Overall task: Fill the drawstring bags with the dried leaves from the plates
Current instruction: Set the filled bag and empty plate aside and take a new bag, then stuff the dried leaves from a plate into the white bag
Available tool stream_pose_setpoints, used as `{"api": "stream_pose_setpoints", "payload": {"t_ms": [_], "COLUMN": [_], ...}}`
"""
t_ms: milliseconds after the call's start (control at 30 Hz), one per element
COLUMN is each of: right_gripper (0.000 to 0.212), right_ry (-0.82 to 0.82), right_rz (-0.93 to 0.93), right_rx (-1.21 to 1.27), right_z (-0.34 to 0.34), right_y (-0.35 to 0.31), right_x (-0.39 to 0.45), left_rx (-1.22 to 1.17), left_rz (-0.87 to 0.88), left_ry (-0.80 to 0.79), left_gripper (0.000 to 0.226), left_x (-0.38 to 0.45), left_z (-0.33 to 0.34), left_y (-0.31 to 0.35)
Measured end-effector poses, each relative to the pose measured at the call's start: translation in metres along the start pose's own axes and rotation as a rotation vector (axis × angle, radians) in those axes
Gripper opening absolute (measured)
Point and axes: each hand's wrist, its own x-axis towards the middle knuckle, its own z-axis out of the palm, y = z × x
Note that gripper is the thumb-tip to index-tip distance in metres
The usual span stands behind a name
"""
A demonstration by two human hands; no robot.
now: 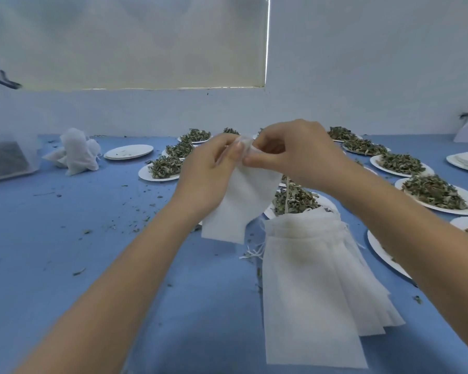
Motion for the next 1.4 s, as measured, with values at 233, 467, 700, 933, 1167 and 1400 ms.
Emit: {"api": "stream_pose_setpoints", "payload": {"t_ms": [233, 467, 700, 933, 1167, 1400], "right_gripper": [0.039, 0.044, 0.017, 0.040, 0.033, 0.027], "right_ry": [-0.061, -0.100, -0.112, -0.187, -0.315, -0.414], "right_rz": [0.114, 0.141, 0.036, 0.017, 0.027, 0.093], "right_rx": [0.110, 0.053, 0.014, 0.139, 0.242, 0.344], "right_z": [0.014, 0.019, 0.022, 0.020, 0.019, 0.034], "right_y": [-0.006, -0.007, -0.013, -0.020, -0.019, -0.008], "right_x": [0.023, 0.040, 0.040, 0.043, 0.048, 0.046], "left_rx": [0.007, -0.010, 0.039, 0.089, 0.060, 0.035], "left_rz": [0.032, 0.004, -0.036, 0.021, 0.060, 0.016], "left_ry": [0.042, 0.159, 0.192, 0.176, 0.183, 0.146], "left_gripper": [0.016, 0.025, 0.029, 0.025, 0.022, 0.015], "left_x": [0.013, 0.017, 0.018, 0.021, 0.025, 0.021], "left_z": [-0.014, -0.011, -0.012, -0.023, -0.028, -0.028], "left_y": [-0.012, -0.027, -0.037, -0.031, -0.027, -0.028]}}
